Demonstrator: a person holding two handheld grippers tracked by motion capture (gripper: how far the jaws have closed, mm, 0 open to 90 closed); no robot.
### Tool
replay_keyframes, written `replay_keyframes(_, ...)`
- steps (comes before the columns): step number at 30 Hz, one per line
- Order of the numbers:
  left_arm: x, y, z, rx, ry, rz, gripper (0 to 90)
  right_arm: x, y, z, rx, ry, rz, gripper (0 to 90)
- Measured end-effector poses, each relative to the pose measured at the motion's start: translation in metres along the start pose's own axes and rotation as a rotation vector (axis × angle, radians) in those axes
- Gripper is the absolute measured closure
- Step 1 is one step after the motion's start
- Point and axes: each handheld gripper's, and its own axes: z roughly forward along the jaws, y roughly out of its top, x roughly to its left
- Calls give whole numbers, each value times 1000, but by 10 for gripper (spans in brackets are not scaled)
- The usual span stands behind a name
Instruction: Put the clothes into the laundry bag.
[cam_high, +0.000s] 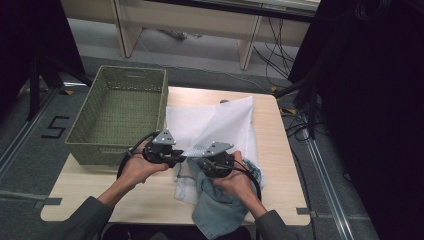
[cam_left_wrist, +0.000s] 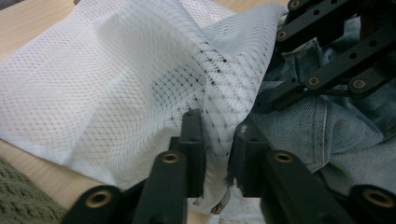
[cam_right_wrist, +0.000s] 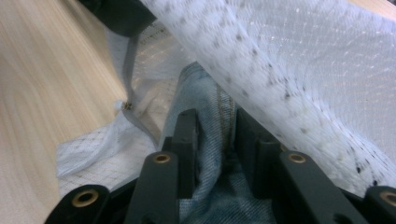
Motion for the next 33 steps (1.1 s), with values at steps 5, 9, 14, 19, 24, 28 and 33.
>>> replay_keyframes(5,-11,-13,-16,-7,57,-4,550,0,0,-5,-35,45,52,595)
replay_keyframes(9,-23,-41,-12,52,44,-72,516,-1,1,-17,-59,54,83,499)
replay_keyframes(14,-35,-57,7,119,8,-103,481,1,-1,-38,-90,70,89,454)
replay_keyframes(19,-47,-62,30,192,15,-74,434,3,-9,-48,-81,77,105,433)
replay_keyframes(24,-48,-71,44,236,35,-49,402,8,-20,-57,-69,87,103,425)
replay_keyframes(28,-51,-72,46,233,53,-19,544,13,-29,-57,-58,104,104,418)
replay_keyframes(33,-54,-73,45,222,4,-2,807,25,-35,-47,-26,128,106,403)
